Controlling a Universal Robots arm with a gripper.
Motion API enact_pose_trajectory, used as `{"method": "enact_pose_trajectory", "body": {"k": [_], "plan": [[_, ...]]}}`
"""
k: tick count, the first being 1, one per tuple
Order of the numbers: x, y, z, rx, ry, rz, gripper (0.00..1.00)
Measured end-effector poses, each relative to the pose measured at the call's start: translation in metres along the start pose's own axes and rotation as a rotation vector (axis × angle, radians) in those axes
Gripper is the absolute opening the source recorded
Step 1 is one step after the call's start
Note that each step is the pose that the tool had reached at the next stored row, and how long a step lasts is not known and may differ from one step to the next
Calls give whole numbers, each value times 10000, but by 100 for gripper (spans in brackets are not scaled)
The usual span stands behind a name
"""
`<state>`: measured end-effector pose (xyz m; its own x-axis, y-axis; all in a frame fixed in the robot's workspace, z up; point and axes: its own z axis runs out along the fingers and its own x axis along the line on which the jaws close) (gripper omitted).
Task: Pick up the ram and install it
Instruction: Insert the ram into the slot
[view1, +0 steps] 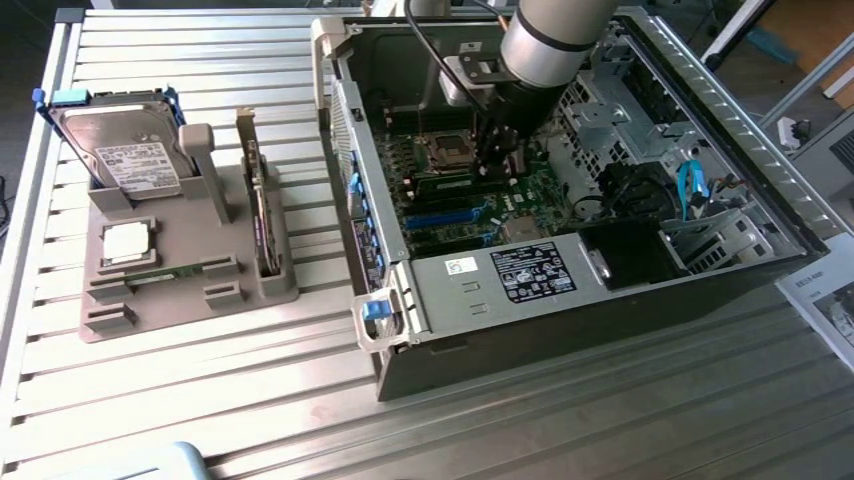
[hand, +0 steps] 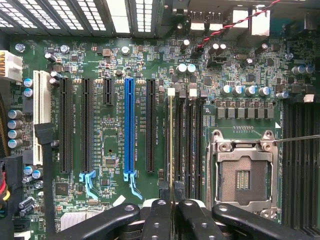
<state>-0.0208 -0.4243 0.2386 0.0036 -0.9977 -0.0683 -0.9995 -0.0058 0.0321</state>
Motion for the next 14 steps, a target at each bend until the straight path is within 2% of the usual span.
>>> {"method": "enact_pose_trajectory", "body": {"k": [3, 7, 14], "plan": [[1, 7, 21, 1, -16, -1, 12], [2, 4, 40, 0, -77, -1, 12], [3, -34, 39, 0, -84, -4, 12]]}}
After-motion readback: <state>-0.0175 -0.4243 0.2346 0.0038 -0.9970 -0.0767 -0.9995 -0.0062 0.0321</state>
